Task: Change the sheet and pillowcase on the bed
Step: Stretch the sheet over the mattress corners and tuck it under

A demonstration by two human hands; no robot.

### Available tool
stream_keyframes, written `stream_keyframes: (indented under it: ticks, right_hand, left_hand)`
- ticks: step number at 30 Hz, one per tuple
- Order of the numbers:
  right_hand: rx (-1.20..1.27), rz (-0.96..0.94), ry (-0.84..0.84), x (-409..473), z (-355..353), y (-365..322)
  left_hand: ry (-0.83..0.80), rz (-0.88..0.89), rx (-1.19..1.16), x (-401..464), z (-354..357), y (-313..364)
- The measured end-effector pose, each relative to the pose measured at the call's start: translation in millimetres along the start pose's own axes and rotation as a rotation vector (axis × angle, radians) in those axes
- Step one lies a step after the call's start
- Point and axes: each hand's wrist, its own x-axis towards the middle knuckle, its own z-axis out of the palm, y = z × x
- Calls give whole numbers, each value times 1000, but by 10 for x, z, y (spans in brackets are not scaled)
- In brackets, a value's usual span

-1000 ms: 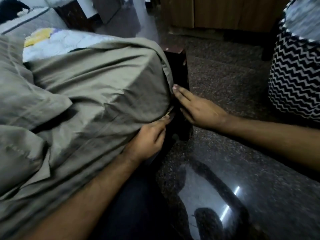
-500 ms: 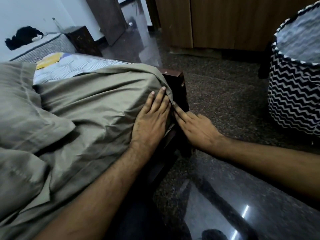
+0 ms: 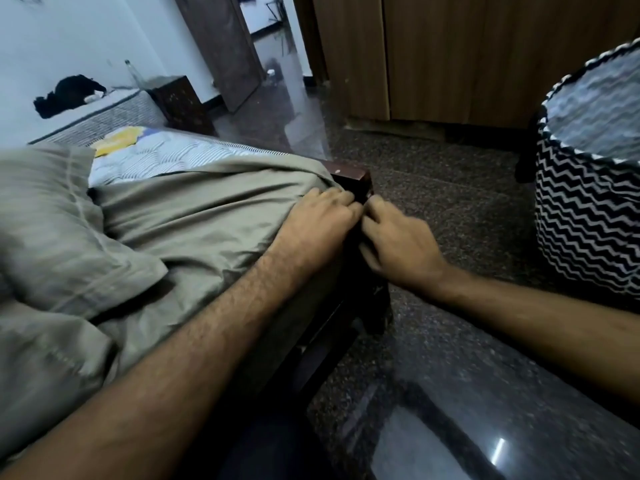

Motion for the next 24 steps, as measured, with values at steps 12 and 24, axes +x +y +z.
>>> stream_keyframes:
  ticks: [12,24]
  right_hand:
    - [537,345,145,671,65,25]
    - [704,69,373,634,368,205]
  left_hand:
    - [-330,-474,-406,444,-36,-700]
    - [-79,-517,-345,253,87,-512]
